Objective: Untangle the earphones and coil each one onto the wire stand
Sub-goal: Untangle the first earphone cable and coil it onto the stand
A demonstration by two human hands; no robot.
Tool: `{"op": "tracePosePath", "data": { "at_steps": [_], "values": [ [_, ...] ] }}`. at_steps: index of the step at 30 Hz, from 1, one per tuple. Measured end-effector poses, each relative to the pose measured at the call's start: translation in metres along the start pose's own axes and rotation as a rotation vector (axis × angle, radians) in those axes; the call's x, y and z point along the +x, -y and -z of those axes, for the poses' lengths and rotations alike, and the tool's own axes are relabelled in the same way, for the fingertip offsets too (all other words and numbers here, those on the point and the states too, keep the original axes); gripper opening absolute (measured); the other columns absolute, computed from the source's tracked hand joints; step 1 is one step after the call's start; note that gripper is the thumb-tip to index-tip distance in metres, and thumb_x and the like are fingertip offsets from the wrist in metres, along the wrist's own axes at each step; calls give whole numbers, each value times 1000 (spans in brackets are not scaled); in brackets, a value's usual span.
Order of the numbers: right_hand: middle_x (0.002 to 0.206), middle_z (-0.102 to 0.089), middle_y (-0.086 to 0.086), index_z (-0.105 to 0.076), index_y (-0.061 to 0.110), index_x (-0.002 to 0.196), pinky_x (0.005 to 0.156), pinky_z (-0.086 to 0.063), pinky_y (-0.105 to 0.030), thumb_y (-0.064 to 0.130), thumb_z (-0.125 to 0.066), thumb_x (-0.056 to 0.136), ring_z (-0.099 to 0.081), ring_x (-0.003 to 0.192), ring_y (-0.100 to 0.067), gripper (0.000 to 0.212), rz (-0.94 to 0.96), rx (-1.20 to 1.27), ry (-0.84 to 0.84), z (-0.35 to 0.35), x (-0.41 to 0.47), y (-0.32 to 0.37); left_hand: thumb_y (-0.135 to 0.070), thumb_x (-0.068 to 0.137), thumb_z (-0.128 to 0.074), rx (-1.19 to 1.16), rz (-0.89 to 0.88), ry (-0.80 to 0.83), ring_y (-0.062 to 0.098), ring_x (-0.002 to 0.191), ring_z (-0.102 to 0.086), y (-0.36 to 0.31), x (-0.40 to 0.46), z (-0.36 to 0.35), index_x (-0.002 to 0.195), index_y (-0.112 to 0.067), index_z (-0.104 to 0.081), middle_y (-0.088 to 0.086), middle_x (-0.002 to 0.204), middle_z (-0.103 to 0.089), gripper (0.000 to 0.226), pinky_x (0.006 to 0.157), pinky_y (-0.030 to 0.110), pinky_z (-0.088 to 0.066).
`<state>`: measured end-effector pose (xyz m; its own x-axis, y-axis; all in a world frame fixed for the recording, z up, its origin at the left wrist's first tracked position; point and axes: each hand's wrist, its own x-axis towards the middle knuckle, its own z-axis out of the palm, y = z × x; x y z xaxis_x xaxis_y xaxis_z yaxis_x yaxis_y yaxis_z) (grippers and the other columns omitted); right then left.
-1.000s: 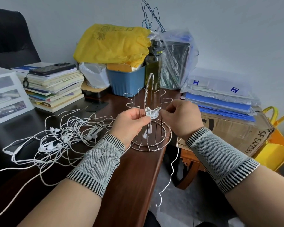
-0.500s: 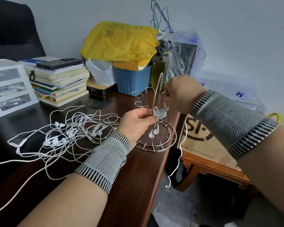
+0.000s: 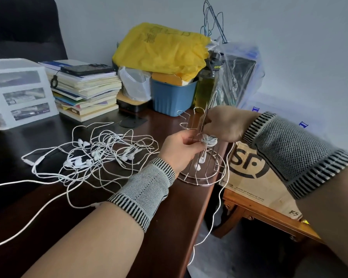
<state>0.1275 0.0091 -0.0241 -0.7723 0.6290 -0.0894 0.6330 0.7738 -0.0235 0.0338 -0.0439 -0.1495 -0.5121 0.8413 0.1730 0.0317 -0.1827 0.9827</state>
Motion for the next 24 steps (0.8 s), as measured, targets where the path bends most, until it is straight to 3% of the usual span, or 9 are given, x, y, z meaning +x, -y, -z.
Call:
{"op": "tracePosePath", "data": {
  "at_steps": [3,6,9,11,15,19,24],
  "values": [
    [77,-52,-5,-61,0,99,50,-33,-22,17,-39,101,-47,64,-12,28,6,10,-4,0,-3,1,-11,85,-71,48,-31,4,5,45,-38,1,0,1,92,-25,-74,-14,56,-57,16,44,16,-31],
    [85,-62,-8,-67,2,98,56,-44,-24,19,-44,98,-54,70,-16,29,8,25,-47,-1,-6,2,-14,85,-72,53,-26,-16,5,46,-39,2,0,1,88,-22,-74,-10,61,-59,9,48,19,-33],
    [90,-69,-6,-72,11,93,74,-55,-32,22,-54,92,-63,82,-20,21,32,21,-223,-3,-16,-1,-14,84,-73,56,-19,-49,5,44,-40,1,0,0,84,-21,-72,-12,59,-59,6,50,20,-34],
    [89,-70,-5,-73,14,88,78,-55,-35,18,-56,88,-64,84,-24,17,41,-3,-380,-5,-25,-1,-15,84,-73,79,-16,-63,4,43,-40,0,1,0,81,-22,-71,-15,53,-57,8,49,19,-35],
    [85,-70,-8,-73,11,86,77,-55,-37,16,-58,85,-64,81,-27,15,36,0,-480,-20,-37,2,-15,84,-74,75,-7,-71,2,40,-38,0,1,0,78,-20,-70,-16,48,-53,9,45,15,-33],
    [81,-69,0,-73,18,84,68,-44,-23,24,-61,86,-61,76,-17,13,29,155,-488,-45,-41,4,-4,86,-68,37,6,-82,-2,39,-42,0,1,0,82,-13,-68,-15,49,-56,10,43,11,-33],
    [80,-70,-1,-74,17,82,66,-45,-24,20,-62,86,-63,74,-18,14,-1,261,-563,-82,-42,-8,-4,85,-70,-5,-17,-37,-4,41,-48,-3,-1,-1,85,-15,-70,-11,61,-64,10,45,7,-35]
  ]
}}
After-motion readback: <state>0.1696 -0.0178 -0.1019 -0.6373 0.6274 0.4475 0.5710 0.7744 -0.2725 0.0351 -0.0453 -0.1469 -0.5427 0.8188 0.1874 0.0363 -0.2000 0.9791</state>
